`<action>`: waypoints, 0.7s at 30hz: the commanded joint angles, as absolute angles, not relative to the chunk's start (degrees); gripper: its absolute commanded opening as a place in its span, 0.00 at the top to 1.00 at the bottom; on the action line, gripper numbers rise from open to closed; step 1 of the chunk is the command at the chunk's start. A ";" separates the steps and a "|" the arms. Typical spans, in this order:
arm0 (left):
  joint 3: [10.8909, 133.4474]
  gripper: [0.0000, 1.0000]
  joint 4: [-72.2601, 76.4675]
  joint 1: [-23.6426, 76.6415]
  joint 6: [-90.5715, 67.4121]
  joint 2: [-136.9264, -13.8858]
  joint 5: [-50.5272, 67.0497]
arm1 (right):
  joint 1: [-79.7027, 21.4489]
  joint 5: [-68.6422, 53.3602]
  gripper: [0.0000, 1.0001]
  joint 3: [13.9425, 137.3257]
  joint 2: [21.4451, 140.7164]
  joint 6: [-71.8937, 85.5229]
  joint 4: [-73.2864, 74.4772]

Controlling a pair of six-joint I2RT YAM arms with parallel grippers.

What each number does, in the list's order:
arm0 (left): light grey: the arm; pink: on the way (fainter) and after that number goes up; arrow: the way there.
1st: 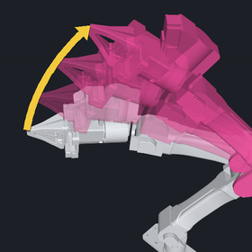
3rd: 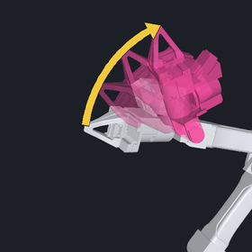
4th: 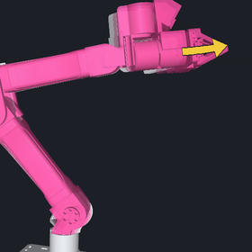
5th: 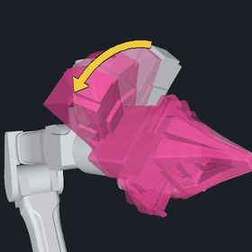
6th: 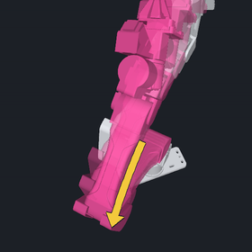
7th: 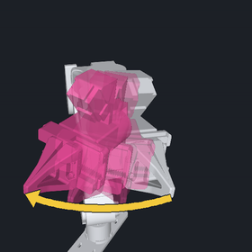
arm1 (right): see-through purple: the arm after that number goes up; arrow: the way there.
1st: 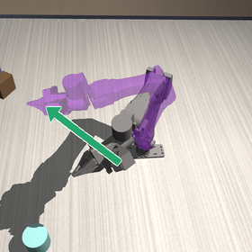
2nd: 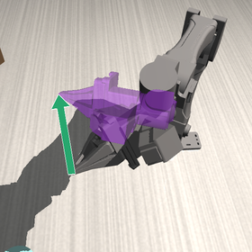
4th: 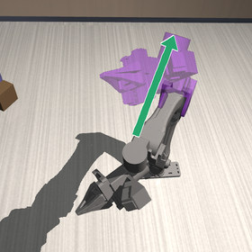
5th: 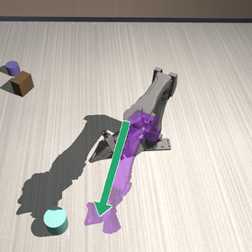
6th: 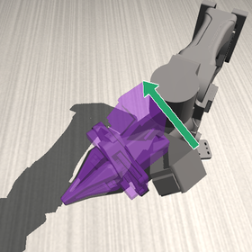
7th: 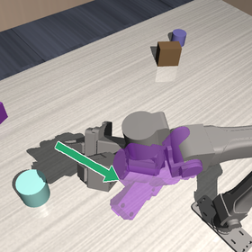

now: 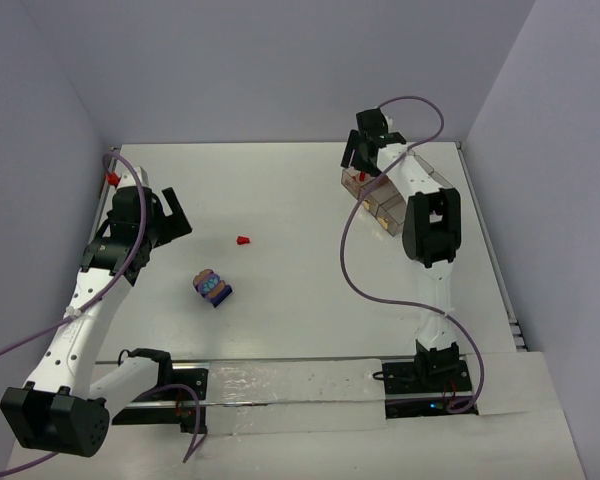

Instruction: Sort the legos into containers by color

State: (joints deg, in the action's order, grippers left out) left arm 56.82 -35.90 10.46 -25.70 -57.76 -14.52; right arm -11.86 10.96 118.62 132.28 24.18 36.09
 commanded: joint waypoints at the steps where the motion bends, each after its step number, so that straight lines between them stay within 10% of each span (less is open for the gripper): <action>1: 58.54 0.01 -35.13 10.72 -25.40 -57.39 -14.06 | -12.51 7.15 0.20 113.13 120.48 23.23 26.87; 10: 58.27 0.01 -34.79 10.72 -25.57 -57.58 -14.06 | -24.15 1.22 0.20 108.88 115.43 3.64 20.74; 16: 58.01 0.01 -34.45 10.75 -25.58 -57.74 -13.59 | -36.22 17.15 0.00 113.90 121.29 -2.23 25.99; 21: 57.80 0.01 -34.84 10.72 -25.28 -57.47 -14.25 | -37.96 0.25 0.08 117.31 124.71 1.48 30.69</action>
